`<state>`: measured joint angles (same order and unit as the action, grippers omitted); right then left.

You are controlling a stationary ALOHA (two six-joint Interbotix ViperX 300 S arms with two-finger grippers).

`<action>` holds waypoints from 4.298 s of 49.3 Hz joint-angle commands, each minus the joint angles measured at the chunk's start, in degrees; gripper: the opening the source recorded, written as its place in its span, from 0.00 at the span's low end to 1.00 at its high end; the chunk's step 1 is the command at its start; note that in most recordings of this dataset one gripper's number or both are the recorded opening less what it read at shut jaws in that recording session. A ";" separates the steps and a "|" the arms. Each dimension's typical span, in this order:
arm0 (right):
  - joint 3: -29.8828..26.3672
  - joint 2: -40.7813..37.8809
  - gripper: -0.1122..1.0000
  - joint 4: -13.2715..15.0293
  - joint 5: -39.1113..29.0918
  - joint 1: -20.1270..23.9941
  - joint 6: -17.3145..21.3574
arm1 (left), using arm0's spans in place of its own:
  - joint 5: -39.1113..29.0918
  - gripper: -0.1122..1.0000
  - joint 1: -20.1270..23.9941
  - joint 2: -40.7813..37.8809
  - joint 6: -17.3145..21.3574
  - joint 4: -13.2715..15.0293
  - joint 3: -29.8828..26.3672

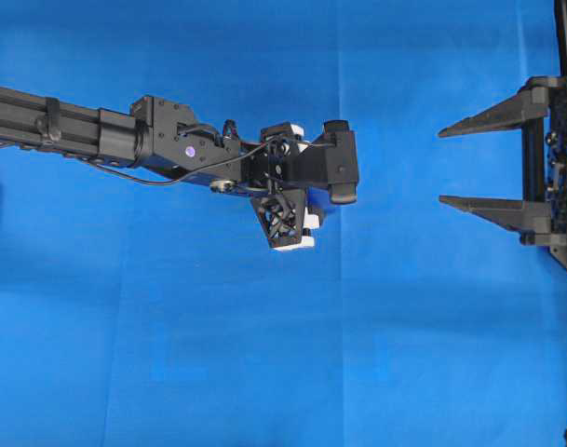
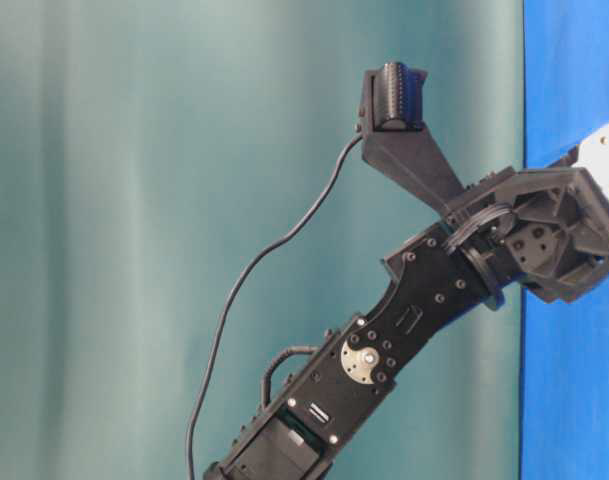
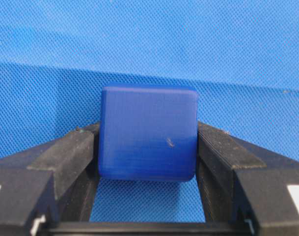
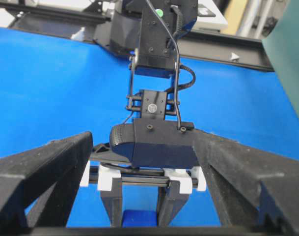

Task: Handover the blue block to the right arm after grasping it with the left arm, then place it in the designated position.
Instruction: 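Lower the left gripper around the blue cube and close on it, then lift the cube with the left gripper and rotate it upright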

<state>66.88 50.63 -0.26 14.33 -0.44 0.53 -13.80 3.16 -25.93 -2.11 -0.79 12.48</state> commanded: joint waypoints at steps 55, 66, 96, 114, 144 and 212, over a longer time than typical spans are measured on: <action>-1.14 -0.53 0.96 -0.18 0.35 0.00 0.09 | -18.54 0.54 -1.93 22.59 -0.35 0.00 -6.86; -1.05 -0.53 0.96 -0.26 0.26 0.00 0.09 | -19.86 0.54 -2.29 24.79 0.00 0.00 -8.17; -1.05 -0.97 0.96 -0.18 0.26 -0.09 0.09 | -20.65 0.54 -2.37 26.81 -0.09 0.00 -8.00; -1.05 -0.97 0.96 -0.18 0.26 -0.09 0.09 | -20.65 0.54 -2.29 26.81 -0.09 0.00 -8.00; -1.23 -0.97 0.96 -0.26 0.35 0.00 0.09 | -10.20 0.54 -2.90 31.29 -0.70 0.00 -0.09; -3.16 -0.97 0.96 1.93 -1.85 0.18 -1.49 | 31.29 0.54 -6.24 46.05 -0.79 0.09 24.35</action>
<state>65.57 49.83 0.44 13.27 -0.44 -0.44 16.88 -2.90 19.34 -2.81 -0.70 37.44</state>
